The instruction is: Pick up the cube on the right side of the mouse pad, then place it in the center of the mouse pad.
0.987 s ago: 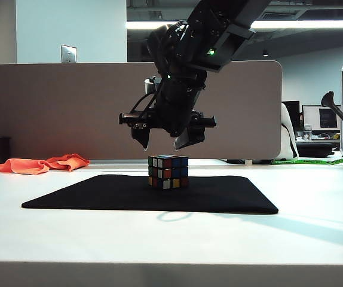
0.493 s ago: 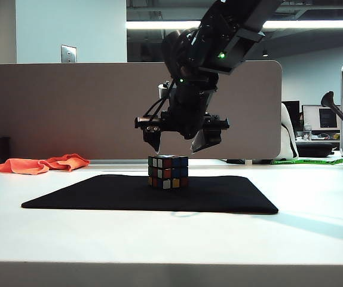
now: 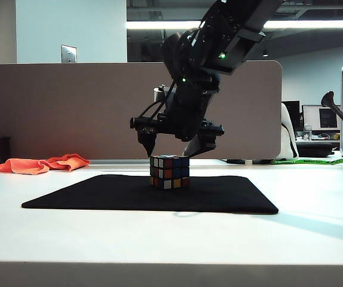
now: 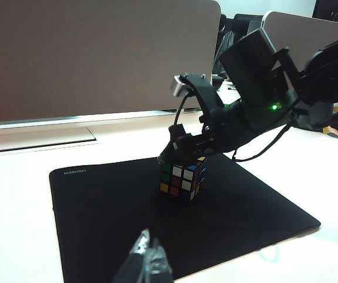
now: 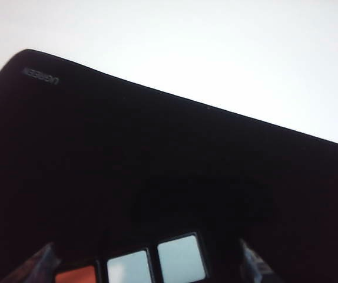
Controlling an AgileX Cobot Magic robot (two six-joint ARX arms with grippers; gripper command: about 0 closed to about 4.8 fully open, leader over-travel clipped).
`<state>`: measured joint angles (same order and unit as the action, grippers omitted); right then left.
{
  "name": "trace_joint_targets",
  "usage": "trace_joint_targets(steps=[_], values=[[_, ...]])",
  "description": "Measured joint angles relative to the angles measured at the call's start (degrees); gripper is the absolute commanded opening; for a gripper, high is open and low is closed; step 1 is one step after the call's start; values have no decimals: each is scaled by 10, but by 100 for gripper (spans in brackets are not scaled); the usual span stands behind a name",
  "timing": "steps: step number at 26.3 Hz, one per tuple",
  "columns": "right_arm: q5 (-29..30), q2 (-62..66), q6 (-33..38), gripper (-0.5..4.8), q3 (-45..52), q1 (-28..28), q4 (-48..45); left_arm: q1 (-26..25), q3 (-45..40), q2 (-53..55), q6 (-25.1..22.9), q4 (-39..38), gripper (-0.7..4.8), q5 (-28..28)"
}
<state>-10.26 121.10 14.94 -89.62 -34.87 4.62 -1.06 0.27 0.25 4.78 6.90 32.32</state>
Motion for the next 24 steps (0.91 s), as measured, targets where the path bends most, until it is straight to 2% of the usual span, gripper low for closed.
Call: trace_joint_targets(steps=[13, 24], values=[[22, 18, 2, 400, -1, -2, 38, 0, 0, 0, 0, 0, -6, 0], [35, 18, 4, 398, 0, -34, 43, 0, 0, 0, 0, 0, -6, 0]])
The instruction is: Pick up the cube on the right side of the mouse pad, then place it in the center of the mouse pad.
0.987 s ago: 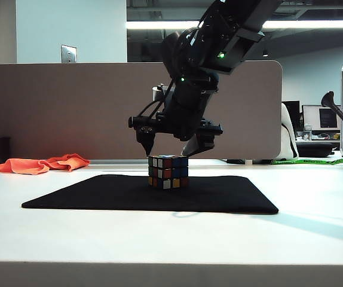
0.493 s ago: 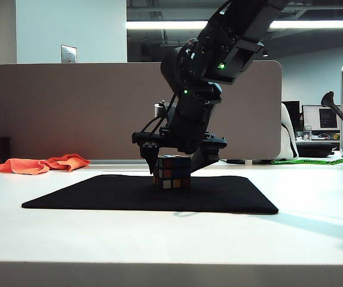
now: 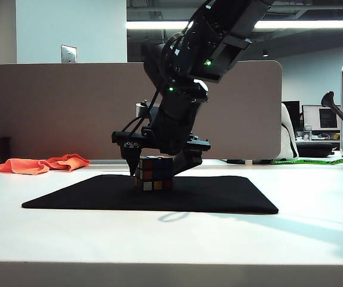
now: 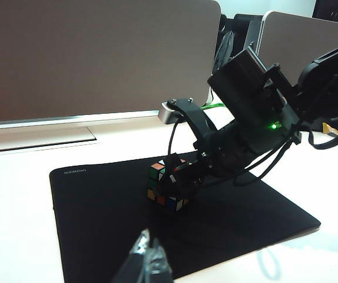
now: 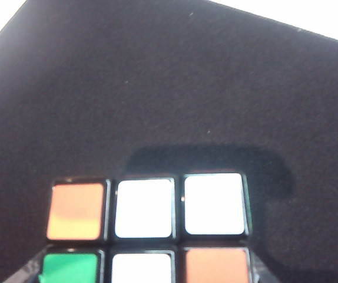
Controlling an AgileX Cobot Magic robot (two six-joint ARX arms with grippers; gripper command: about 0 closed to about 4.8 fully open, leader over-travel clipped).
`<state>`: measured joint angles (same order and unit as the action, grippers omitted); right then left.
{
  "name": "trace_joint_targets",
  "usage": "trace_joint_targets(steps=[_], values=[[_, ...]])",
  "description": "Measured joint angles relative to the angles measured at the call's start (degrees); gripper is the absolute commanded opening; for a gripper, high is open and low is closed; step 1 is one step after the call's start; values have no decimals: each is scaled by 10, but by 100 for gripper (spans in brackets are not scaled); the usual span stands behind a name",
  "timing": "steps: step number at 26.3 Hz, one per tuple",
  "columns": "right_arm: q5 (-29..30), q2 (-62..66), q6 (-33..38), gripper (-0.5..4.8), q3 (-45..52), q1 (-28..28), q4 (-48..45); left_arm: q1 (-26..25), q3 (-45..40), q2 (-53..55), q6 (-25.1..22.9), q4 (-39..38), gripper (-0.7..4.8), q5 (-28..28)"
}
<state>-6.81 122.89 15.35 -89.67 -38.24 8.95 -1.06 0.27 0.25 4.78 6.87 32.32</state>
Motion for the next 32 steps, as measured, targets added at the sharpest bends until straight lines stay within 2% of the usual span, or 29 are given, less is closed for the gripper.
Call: trace_joint_targets(steps=[5, 7, 8, 9, 24, 32], values=[[-26, 0, 3, 385, 0, 5, 0, 0, 0, 0, 0, 0, -6, 0], [-44, 0, 15, 345, 1, 5, 0, 0, 0, 0, 0, 0, -6, 0], [-46, 0, 20, 310, 1, 5, 0, 0, 0, 0, 0, 0, -6, 0], [-46, 0, 22, 304, 1, 5, 0, 0, 0, 0, 0, 0, -6, 0], [-50, 0, 38, 319, 0, 5, 2, 0, 0, 0, 0, 0, -6, 0], [-43, -2, 95, 319, -1, 3, 15, 0, 0, 0, 0, 0, -6, 0]])
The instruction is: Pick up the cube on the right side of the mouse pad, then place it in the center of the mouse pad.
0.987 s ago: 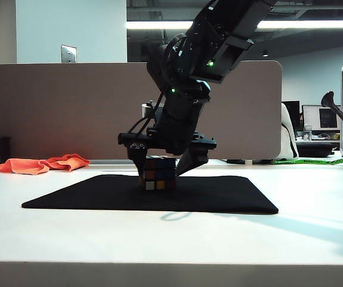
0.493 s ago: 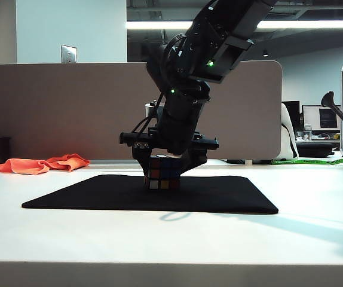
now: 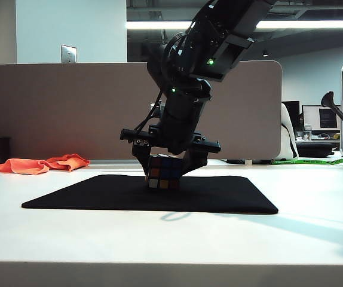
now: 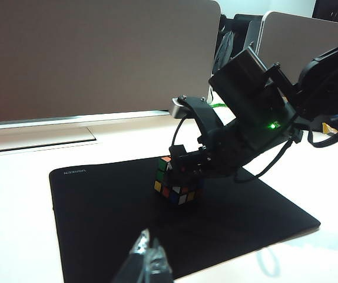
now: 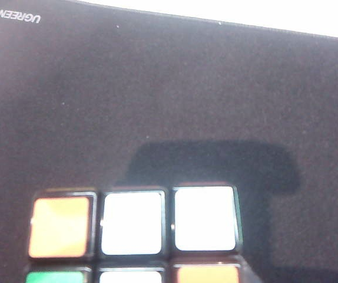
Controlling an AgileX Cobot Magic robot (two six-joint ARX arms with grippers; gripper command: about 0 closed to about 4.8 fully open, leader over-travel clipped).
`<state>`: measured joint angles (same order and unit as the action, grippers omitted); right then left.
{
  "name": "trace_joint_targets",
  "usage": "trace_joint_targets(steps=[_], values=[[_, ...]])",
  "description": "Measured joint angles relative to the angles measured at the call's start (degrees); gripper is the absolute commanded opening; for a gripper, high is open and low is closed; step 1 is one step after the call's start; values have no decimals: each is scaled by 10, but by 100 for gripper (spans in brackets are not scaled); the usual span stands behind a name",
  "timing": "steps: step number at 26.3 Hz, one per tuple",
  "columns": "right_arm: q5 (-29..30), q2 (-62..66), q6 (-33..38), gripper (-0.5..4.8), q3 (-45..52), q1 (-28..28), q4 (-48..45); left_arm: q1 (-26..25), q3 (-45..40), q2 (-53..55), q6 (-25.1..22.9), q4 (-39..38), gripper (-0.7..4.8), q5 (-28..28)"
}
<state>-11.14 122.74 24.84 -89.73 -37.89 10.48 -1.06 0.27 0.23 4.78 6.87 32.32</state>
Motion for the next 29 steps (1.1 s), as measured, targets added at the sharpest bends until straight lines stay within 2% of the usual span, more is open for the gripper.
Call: trace_joint_targets(steps=[3, 6, 11, 12, 23, 24, 25, 27, 28, 29], values=[[0, 0, 3, 319, 0, -5, 2, 0, 0, 0, 0, 0, -6, 0], [1, 0, 4, 378, 0, -7, 5, 0, 0, 0, 0, 0, -6, 0], [7, 2, 7, 384, 1, -8, 19, 0, 0, 0, 0, 0, -6, 0], [7, 2, 7, 415, 1, -7, 19, 0, 0, 0, 0, 0, -6, 0], [3, -57, 2, 421, 1, -3, 20, 0, 0, 0, 0, 0, -6, 0], [-8, -69, -5, 405, 1, -3, 20, 0, 0, 0, 0, 0, -6, 0], [-20, -80, -10, 343, 1, -3, 19, 0, 0, 0, 0, 0, -6, 0], [-49, -107, -28, 144, 1, 2, 19, 0, 0, 0, 0, 0, -6, 0], [-53, -118, -34, 57, 1, 5, 19, 0, 0, 0, 0, 0, -6, -6], [-54, -126, -35, -6, 1, 9, 19, 0, 0, 0, 0, 0, -6, -11]])
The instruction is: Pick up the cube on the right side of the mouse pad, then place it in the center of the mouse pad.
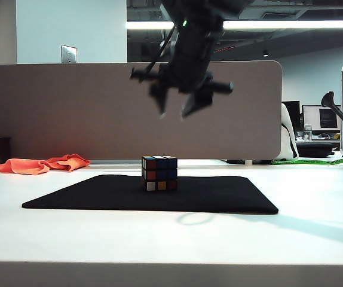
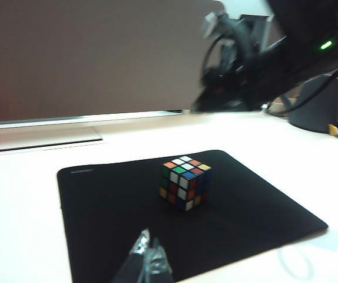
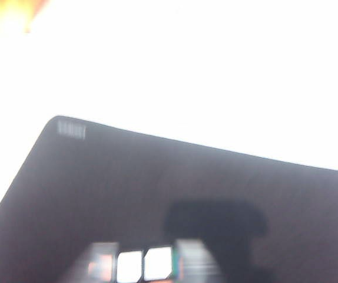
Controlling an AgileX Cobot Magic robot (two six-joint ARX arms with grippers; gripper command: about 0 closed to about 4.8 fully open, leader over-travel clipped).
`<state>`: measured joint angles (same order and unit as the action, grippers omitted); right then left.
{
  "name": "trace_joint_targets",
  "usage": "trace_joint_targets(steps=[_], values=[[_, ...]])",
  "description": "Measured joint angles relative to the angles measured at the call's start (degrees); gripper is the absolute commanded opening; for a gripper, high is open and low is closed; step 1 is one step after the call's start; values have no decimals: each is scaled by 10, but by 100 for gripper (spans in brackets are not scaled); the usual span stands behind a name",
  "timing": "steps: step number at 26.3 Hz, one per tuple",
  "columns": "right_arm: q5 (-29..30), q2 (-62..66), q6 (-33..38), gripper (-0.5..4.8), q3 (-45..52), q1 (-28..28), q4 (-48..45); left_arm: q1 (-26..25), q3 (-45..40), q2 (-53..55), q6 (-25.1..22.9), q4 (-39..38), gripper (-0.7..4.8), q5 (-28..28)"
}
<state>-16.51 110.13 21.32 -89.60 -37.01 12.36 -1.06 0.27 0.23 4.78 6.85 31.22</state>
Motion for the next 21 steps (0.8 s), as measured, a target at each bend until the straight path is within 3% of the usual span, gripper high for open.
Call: trace_joint_targets(steps=[4, 7, 16, 21], values=[[-2, -31, -24, -5, 0, 19, 1, 0, 0, 0, 0, 0, -6, -45], [-2, -52, -98, -5, 0, 27, 24, 0, 0, 0, 0, 0, -6, -80], [37, -109, -141, -5, 6, 48, 46, 0, 0, 0, 6, -2, -6, -94], [67, -164, -153, -5, 71, 64, 3, 0, 0, 0, 28, -18, -6, -109]])
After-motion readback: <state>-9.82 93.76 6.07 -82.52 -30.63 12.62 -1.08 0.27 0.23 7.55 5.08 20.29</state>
